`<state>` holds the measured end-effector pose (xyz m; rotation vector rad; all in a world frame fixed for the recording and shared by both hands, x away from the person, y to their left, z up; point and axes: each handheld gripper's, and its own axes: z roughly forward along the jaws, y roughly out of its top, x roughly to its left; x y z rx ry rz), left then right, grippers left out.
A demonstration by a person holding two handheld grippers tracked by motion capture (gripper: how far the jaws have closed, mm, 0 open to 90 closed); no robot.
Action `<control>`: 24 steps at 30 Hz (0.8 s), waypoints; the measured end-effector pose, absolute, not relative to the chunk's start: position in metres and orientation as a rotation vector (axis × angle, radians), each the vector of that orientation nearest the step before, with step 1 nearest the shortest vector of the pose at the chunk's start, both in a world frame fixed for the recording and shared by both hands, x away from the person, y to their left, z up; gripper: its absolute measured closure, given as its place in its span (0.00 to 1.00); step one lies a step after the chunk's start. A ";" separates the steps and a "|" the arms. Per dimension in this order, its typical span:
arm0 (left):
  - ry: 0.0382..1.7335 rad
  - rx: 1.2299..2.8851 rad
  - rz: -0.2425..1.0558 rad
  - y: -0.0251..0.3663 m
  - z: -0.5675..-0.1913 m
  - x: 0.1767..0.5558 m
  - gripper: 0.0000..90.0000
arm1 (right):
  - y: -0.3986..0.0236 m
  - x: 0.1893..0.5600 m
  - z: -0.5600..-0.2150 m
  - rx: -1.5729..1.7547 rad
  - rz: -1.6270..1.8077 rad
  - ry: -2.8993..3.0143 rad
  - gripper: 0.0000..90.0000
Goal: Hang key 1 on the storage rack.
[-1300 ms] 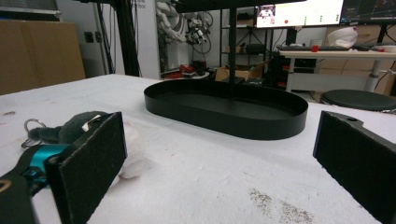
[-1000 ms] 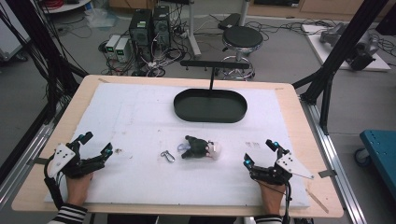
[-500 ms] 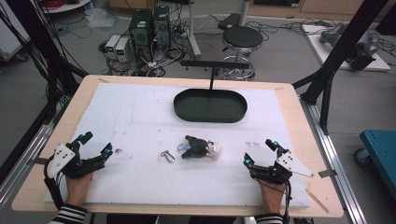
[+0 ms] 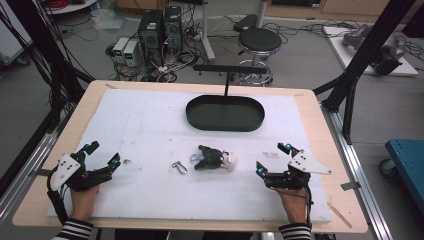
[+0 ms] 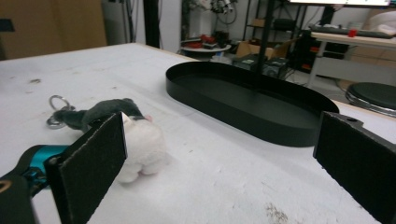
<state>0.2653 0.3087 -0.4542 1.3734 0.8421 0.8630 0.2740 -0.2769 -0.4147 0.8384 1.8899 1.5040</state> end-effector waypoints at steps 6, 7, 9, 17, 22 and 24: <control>0.842 1.375 0.862 0.309 -0.454 0.265 0.16 | -0.274 0.279 -0.397 0.768 1.473 1.961 0.02; 0.842 1.374 0.862 0.309 -0.454 0.265 0.15 | -0.273 0.280 -0.393 0.753 1.463 1.978 0.02; 0.842 1.375 0.863 0.309 -0.454 0.265 0.16 | -0.268 0.284 -0.382 0.716 1.439 2.040 0.02; 0.843 1.373 0.861 0.309 -0.454 0.266 0.16 | -0.258 0.296 -0.360 0.636 1.370 2.170 0.02; 0.844 1.372 0.860 0.309 -0.454 0.266 0.16 | -0.247 0.309 -0.347 0.581 1.306 2.297 0.02; 0.844 1.374 0.860 0.309 -0.454 0.266 0.15 | -0.245 0.311 -0.346 0.567 1.301 2.314 0.02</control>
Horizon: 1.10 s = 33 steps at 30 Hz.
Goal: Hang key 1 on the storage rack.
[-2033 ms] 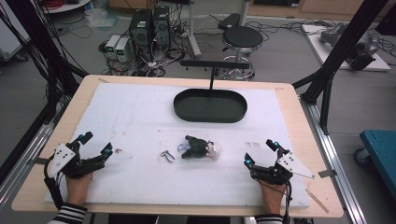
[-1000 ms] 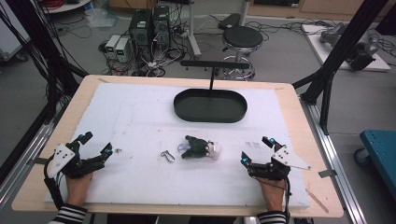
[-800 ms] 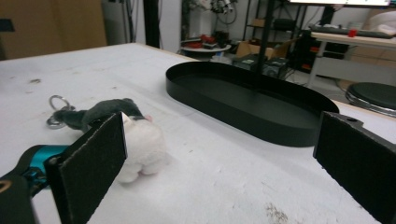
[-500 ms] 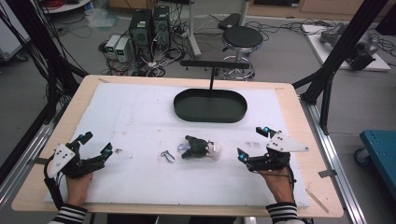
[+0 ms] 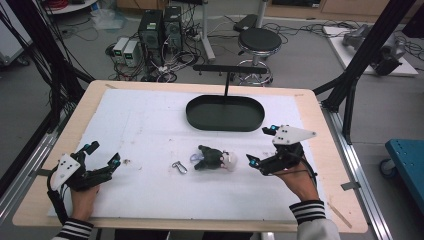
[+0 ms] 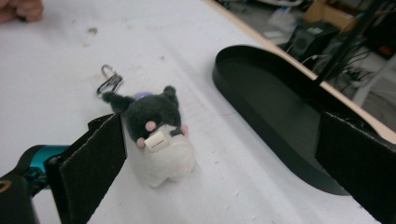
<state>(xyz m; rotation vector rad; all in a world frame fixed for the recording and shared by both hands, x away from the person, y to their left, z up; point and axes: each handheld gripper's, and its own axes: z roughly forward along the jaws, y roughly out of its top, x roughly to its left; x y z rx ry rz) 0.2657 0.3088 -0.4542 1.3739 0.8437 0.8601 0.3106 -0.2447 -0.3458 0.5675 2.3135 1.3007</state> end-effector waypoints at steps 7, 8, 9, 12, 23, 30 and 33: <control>0.846 1.374 0.857 0.309 -0.454 0.266 0.16 | -0.220 0.324 -0.339 0.440 1.159 2.489 0.02; 0.846 1.373 0.857 0.309 -0.454 0.266 0.15 | -0.217 0.325 -0.338 0.429 1.144 2.504 0.02; 0.846 1.373 0.857 0.309 -0.454 0.266 0.16 | -0.214 0.326 -0.338 0.413 1.134 2.520 0.02; 0.844 1.374 0.858 0.309 -0.454 0.266 0.15 | -0.202 0.334 -0.339 0.373 1.077 2.581 0.02; 0.847 1.373 0.857 0.309 -0.454 0.266 0.16 | -0.181 0.349 -0.349 0.287 0.928 2.708 0.02; 0.846 1.376 0.857 0.309 -0.454 0.266 0.15 | -0.172 0.354 -0.353 0.252 0.858 2.759 0.02; 0.846 1.376 0.858 0.309 -0.454 0.266 0.15 | -0.167 0.358 -0.357 0.247 0.833 2.790 0.02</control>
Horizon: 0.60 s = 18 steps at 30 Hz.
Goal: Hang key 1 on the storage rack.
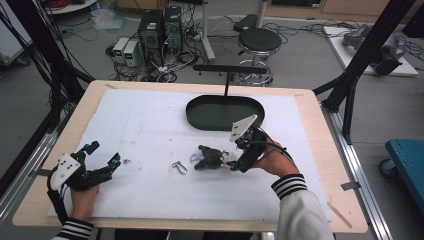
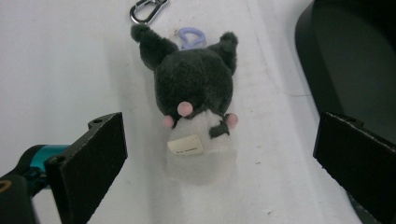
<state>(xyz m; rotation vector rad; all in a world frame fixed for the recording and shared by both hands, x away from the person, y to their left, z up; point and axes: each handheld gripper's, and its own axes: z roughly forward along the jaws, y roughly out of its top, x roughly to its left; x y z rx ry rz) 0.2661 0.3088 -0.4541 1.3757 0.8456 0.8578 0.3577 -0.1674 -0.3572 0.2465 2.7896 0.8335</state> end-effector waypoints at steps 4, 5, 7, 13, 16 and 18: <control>0.846 1.376 0.857 0.309 -0.454 0.266 0.15 | -0.160 0.362 -0.364 0.241 0.776 2.826 0.02; 0.846 1.375 0.857 0.309 -0.454 0.266 0.16 | -0.157 0.364 -0.367 0.233 0.758 2.843 0.02; 0.846 1.376 0.857 0.309 -0.454 0.266 0.15 | -0.156 0.365 -0.369 0.233 0.751 2.855 0.02; 0.846 1.375 0.857 0.309 -0.454 0.266 0.16 | -0.150 0.369 -0.378 0.218 0.668 2.911 0.05; 0.847 1.376 0.857 0.309 -0.454 0.266 0.15 | -0.147 0.370 -0.384 0.228 0.609 2.942 0.06; 0.848 1.375 0.854 0.309 -0.454 0.266 0.16 | -0.146 0.371 -0.387 0.230 0.581 2.961 0.06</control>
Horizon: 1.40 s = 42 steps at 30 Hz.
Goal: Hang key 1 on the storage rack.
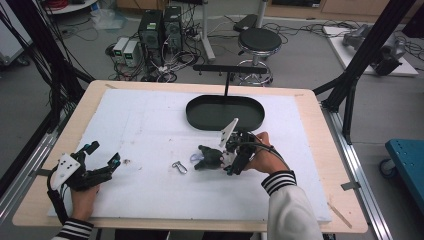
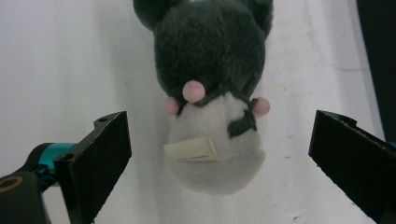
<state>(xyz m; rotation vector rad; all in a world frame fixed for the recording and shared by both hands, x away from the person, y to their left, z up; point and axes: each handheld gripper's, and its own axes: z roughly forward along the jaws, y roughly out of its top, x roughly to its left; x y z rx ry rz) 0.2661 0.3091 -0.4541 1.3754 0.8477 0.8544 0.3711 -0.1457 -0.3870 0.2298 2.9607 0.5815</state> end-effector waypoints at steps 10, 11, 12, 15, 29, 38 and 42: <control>0.848 1.377 0.855 0.309 -0.454 0.266 0.15 | -0.143 0.374 -0.395 0.225 0.499 3.013 0.21; 0.848 1.377 0.855 0.309 -0.454 0.266 0.16 | -0.143 0.374 -0.396 0.221 0.494 3.014 0.21; 0.848 1.377 0.855 0.309 -0.454 0.266 0.15 | -0.142 0.375 -0.396 0.222 0.490 3.009 0.21; 0.848 1.377 0.854 0.309 -0.454 0.266 0.15 | -0.141 0.376 -0.397 0.226 0.486 3.010 0.21; 0.849 1.376 0.853 0.309 -0.454 0.266 0.15 | -0.136 0.376 -0.401 0.152 0.422 3.035 0.48; 0.850 1.377 0.852 0.309 -0.454 0.266 0.15 | -0.137 0.377 -0.400 0.170 0.444 3.032 0.57; 0.850 1.377 0.851 0.309 -0.454 0.266 0.15 | -0.137 0.377 -0.398 0.179 0.463 3.031 0.58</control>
